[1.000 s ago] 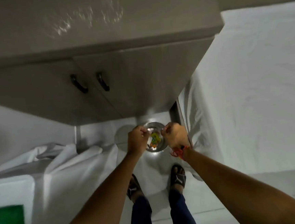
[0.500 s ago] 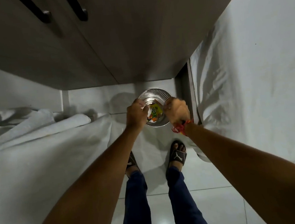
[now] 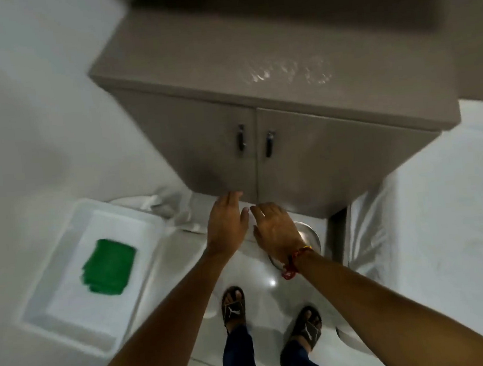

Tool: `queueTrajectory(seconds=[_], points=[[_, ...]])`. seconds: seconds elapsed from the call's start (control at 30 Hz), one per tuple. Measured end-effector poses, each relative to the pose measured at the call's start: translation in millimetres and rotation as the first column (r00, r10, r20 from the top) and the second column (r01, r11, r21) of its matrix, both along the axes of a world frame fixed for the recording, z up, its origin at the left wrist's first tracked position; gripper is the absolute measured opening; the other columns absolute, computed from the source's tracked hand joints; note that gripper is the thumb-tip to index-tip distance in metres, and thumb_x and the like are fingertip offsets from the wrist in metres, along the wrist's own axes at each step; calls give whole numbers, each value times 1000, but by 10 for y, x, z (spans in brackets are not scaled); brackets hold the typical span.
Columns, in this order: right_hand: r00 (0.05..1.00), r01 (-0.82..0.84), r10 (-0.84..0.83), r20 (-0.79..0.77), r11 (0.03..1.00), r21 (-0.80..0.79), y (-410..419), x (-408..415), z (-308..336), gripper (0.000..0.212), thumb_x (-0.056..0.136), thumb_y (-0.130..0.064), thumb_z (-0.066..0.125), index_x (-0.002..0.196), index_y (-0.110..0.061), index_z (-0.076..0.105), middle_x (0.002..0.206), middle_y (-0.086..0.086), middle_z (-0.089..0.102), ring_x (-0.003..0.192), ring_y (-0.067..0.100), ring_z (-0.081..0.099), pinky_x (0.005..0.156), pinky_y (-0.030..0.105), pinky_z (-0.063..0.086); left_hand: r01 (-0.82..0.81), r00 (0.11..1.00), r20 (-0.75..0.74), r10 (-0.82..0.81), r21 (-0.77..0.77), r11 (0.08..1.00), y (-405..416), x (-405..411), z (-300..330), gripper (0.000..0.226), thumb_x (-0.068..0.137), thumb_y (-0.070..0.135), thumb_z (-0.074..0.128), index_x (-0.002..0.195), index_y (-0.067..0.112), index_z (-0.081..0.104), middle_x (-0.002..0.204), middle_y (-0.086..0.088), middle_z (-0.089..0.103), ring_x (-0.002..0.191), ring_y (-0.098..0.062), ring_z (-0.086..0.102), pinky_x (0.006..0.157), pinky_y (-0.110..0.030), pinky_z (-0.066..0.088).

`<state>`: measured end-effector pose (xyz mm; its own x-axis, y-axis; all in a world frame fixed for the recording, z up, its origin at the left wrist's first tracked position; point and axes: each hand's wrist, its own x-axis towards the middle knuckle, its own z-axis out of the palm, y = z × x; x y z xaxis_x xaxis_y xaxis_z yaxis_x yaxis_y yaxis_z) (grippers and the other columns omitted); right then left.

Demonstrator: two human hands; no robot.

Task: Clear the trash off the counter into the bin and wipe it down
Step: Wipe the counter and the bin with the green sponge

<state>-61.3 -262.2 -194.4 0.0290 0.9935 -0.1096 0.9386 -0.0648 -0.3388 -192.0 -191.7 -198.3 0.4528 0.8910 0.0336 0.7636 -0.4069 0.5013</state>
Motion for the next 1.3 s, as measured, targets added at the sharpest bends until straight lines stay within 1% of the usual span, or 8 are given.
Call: queueTrajectory(seconds=[0.2,0.3,0.53,0.77,0.97,1.1,1.2,1.3], points=[[907,-413,396,145,903,120,405,-980,576,59,98,-29,53,149,-2,40,153,22,39,143,37,33,117,52,28,-369,914,-111,390,175,913,90,-1240,736,48,100,35,50,142,12,43,147,-11,52,139,-29,46,119,-48,36],[829,-554,527,190,821,138,547,-1481,727,59,99,-32,51,149,-3,40,156,20,35,146,35,29,118,53,26,-496,827,-236,511,121,860,-48,-1865,753,53,101,34,46,147,8,38,153,-14,45,144,-31,39,122,-48,27],[726,-673,653,216,739,26,592,-2207,621,57,102,-31,44,150,-1,35,157,20,33,148,35,24,121,51,21,-511,775,-457,437,-47,858,-219,-2544,297,89,95,59,45,156,6,9,165,-19,14,153,-35,13,126,-52,13],[736,-663,650,187,748,9,704,-2210,323,59,101,-21,42,155,-1,25,162,18,21,151,31,14,122,43,2,-479,765,-517,384,-58,876,-7,-2550,69,74,103,25,45,155,-3,1,164,-26,6,154,-39,5,126,-53,13],[762,-633,610,218,772,55,848,-2061,415,54,100,-24,51,146,2,43,153,21,39,143,35,35,120,47,26,-421,787,-490,375,18,907,88,-2657,136,71,99,12,51,155,-1,10,165,-22,14,154,-35,11,125,-52,16],[840,-536,513,174,836,120,962,-1818,624,53,98,-19,54,145,2,45,151,19,43,143,33,37,120,44,27,-399,824,-382,418,131,907,265,-2436,513,57,97,11,47,150,-2,32,156,-22,37,148,-35,32,122,-53,28],[918,-384,364,158,914,130,971,-1443,776,56,97,-17,51,149,0,39,155,18,38,145,32,32,122,40,14,-222,900,-323,294,241,945,430,-1951,857,52,95,12,43,145,-3,43,149,-22,48,140,-35,45,115,-50,40],[976,-189,174,128,975,114,878,-934,782,59,99,-20,45,153,0,30,160,17,28,149,30,23,121,36,4,-17,930,-354,98,224,974,506,-1301,1069,62,88,12,64,146,2,43,150,-18,48,142,-31,44,114,-50,40]])
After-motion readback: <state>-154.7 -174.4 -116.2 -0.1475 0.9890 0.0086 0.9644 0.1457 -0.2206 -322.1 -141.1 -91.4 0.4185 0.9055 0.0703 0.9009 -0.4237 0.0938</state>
